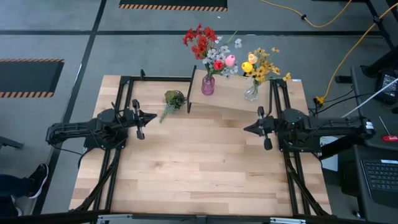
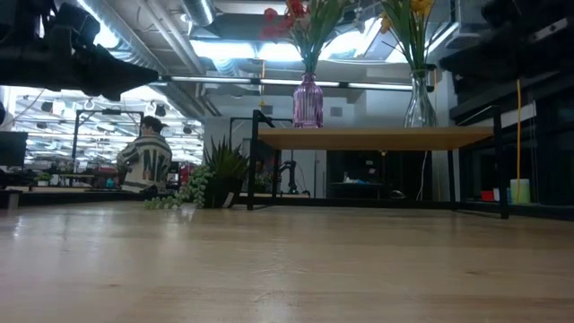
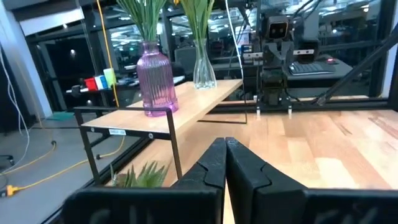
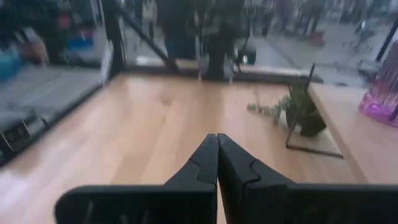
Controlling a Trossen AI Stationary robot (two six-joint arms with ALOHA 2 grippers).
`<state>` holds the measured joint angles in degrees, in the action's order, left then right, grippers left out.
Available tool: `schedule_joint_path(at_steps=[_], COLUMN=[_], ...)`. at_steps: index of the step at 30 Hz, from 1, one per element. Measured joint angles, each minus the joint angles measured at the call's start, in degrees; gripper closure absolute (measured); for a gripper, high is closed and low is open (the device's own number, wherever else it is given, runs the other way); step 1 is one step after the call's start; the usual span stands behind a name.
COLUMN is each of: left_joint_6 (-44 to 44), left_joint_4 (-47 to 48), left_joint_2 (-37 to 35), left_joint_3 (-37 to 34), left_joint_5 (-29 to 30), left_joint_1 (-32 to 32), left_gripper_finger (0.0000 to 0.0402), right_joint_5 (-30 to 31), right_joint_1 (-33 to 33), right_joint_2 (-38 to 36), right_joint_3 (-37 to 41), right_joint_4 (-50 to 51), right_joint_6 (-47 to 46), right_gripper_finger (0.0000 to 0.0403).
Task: Pick and place flowers into a vace then onto a shelf
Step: Return to Home Position
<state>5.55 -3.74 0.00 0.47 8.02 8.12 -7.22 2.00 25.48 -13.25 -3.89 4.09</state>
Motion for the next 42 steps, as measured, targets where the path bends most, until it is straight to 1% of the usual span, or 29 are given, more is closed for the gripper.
schedule_joint_path(at_steps=[4, 7, 13, 14, 20, 30, 42], left_joint_6=[0.39, -0.05, -1.36, -1.9, -4.89, -4.87, -4.84], left_joint_4=[1.02, 1.58, 1.52, 1.48, 1.71, 1.72, 1.71], left_joint_2=[0.19, 0.15, 0.21, 0.21, 0.23, 0.23, 0.23], left_joint_3=[0.0, 0.0, 0.0, 0.0, 0.0, 0.0, 0.0], left_joint_5=[1.06, 2.0, 1.93, 1.93, 0.9, 0.9, 0.9], left_joint_1=[0.0, 0.02, 0.0, 0.0, 0.0, 0.0, 0.0], left_gripper_finger=[0.04, 0.0398, 0.0399, 0.0398, 0.0396, 0.0396, 0.0396], right_joint_5=[-0.42, -0.42, -0.36, -0.36, -0.36, -0.27, -0.2], right_joint_1=[0.04, 0.04, 0.09, 0.1, 0.15, 0.15, 0.15], right_joint_2=[-8.97, -14.72, -21.58, -22.11, -22.4, -22.26, -22.26], right_joint_3=[4.6, 7.05, 12.81, 12.86, 12.86, 12.86, 12.86], right_joint_4=[-1.38, -1.6, -2.27, -0.79, -1.17, -0.47, -0.51], right_joint_6=[-1.19, 0.82, 2.23, 2.2, 2.27, 4.01, 3.96], right_gripper_finger=[0.04, 0.0401, 0.0399, 0.0399, 0.0399, 0.0399, 0.0399])
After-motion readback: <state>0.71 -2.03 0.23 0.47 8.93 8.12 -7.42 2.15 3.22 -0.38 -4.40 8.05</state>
